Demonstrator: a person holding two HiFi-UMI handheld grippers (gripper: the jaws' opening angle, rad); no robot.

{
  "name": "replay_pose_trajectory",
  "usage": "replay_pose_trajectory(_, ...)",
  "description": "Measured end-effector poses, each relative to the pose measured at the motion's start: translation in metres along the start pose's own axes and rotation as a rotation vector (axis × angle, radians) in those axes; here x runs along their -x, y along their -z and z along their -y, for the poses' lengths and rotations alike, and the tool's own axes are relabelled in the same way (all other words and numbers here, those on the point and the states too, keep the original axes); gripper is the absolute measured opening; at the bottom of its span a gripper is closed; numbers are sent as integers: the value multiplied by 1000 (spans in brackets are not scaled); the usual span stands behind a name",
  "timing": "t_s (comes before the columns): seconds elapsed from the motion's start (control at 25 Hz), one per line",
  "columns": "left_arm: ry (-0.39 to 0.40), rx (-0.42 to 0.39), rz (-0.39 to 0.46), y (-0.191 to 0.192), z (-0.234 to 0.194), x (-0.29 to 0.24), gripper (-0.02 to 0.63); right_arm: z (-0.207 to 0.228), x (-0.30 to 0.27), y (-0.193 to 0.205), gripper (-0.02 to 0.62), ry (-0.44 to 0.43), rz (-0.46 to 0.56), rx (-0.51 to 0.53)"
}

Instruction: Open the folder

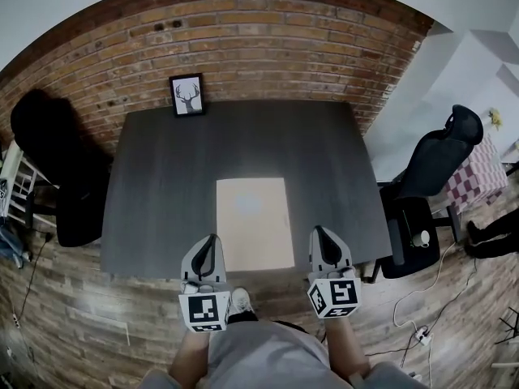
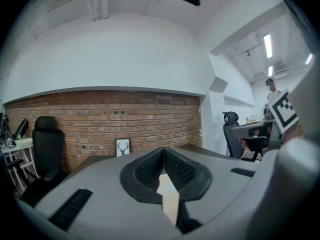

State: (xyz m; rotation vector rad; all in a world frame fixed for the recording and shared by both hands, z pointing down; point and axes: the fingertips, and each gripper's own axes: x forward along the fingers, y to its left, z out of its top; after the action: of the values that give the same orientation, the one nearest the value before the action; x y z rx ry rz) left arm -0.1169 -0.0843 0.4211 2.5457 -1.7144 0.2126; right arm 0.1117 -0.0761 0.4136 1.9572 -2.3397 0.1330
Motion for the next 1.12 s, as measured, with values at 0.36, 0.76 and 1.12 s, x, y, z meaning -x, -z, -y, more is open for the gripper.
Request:
replay_pose_trajectory(0.36,23,8,14,-5,-26,-34,3,-9,-45,-2,0,10,-22,10)
replay_pose_trajectory(0.76,-1,24,13,-5,-8,-53,3,9,-71,2,0,-78,-62,7)
replay_pose_trajectory(1.12,7,12,17,-11,20,-64,49,26,-78,12,4,-146,-92,-20)
